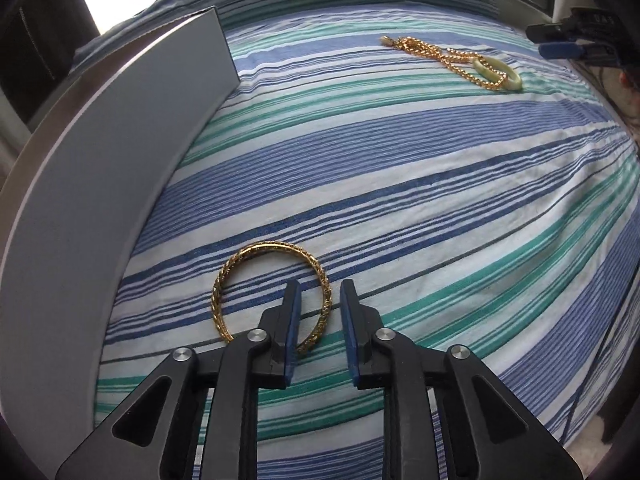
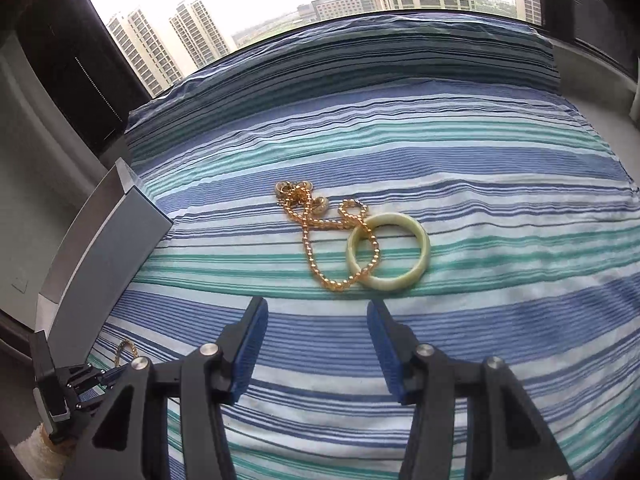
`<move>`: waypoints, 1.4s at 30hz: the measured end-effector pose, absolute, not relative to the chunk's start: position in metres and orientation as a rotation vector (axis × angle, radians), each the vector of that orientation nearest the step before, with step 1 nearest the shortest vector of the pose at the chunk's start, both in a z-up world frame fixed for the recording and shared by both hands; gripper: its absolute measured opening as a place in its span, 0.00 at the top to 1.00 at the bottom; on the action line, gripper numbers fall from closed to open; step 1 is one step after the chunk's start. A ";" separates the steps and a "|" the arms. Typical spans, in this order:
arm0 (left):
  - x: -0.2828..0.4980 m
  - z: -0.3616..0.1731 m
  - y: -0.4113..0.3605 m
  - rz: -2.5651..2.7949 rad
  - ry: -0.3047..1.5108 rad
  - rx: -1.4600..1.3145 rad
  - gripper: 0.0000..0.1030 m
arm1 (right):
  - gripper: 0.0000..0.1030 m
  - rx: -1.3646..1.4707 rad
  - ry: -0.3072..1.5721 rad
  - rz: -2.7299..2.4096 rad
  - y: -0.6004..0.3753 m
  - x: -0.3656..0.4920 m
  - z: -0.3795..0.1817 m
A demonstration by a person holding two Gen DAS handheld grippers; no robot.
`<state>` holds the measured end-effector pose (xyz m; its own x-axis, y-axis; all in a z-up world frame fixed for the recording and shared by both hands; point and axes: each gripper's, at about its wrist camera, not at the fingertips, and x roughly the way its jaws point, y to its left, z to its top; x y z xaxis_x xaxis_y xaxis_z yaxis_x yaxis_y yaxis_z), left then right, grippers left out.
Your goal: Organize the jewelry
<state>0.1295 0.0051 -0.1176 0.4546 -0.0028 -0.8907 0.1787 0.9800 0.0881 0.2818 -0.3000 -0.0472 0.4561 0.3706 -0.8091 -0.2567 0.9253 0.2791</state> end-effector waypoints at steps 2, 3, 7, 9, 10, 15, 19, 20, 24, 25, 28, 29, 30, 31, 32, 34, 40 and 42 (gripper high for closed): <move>0.127 -0.115 0.008 -0.113 1.094 0.149 0.37 | 0.49 0.048 1.033 0.429 -0.279 0.307 -0.051; 0.125 -0.113 0.010 -0.114 1.086 0.140 0.37 | 0.49 0.007 1.027 0.433 -0.268 0.318 -0.054; 0.114 -0.105 0.014 -0.112 1.081 0.139 0.37 | 0.49 -0.099 1.026 0.452 -0.229 0.351 -0.075; 0.107 -0.101 0.018 -0.114 1.080 0.125 0.37 | 0.49 -0.171 1.024 0.440 -0.212 0.362 -0.090; 0.104 -0.099 0.021 -0.114 1.080 0.117 0.37 | 0.49 -0.210 1.024 0.426 -0.205 0.366 -0.097; 0.088 -0.090 0.039 -0.100 1.077 0.058 0.37 | 0.94 -0.258 1.017 0.375 -0.194 0.375 -0.116; 0.083 -0.083 0.057 -0.082 1.075 -0.001 0.37 | 0.93 -0.176 0.996 0.410 -0.202 0.357 -0.100; 0.082 -0.081 0.062 -0.076 1.075 -0.015 0.37 | 0.93 -0.143 0.991 0.436 -0.206 0.347 -0.093; 0.079 -0.075 0.073 -0.058 1.064 -0.037 0.37 | 0.93 -0.059 0.958 0.562 -0.210 0.293 -0.056; 0.078 -0.074 0.075 -0.056 1.061 -0.036 0.37 | 0.93 -0.043 0.957 0.589 -0.211 0.276 -0.049; 0.077 -0.074 0.080 -0.048 1.058 -0.032 0.37 | 0.93 -0.009 0.963 0.653 -0.210 0.226 -0.039; 0.077 -0.075 0.082 -0.043 1.060 -0.032 0.37 | 0.93 0.006 0.971 0.675 -0.209 0.208 -0.039; 0.076 -0.077 0.084 -0.038 1.064 -0.033 0.37 | 0.93 0.023 0.979 0.692 -0.213 0.190 -0.039; 0.075 -0.078 0.088 -0.033 1.069 -0.035 0.37 | 0.93 0.035 0.991 0.702 -0.212 0.176 -0.043; 0.075 -0.079 0.090 -0.031 1.075 -0.038 0.37 | 0.93 0.049 1.003 0.710 -0.212 0.162 -0.047; 0.072 -0.081 0.094 -0.035 1.083 -0.044 0.37 | 0.93 0.107 1.035 0.713 -0.215 0.141 -0.058; 0.067 -0.086 0.095 -0.072 1.095 -0.026 0.37 | 0.62 0.073 1.008 0.494 -0.230 0.124 -0.076; 0.065 -0.084 0.088 -0.107 1.093 -0.012 0.37 | 0.57 0.071 0.975 0.390 -0.242 0.127 -0.077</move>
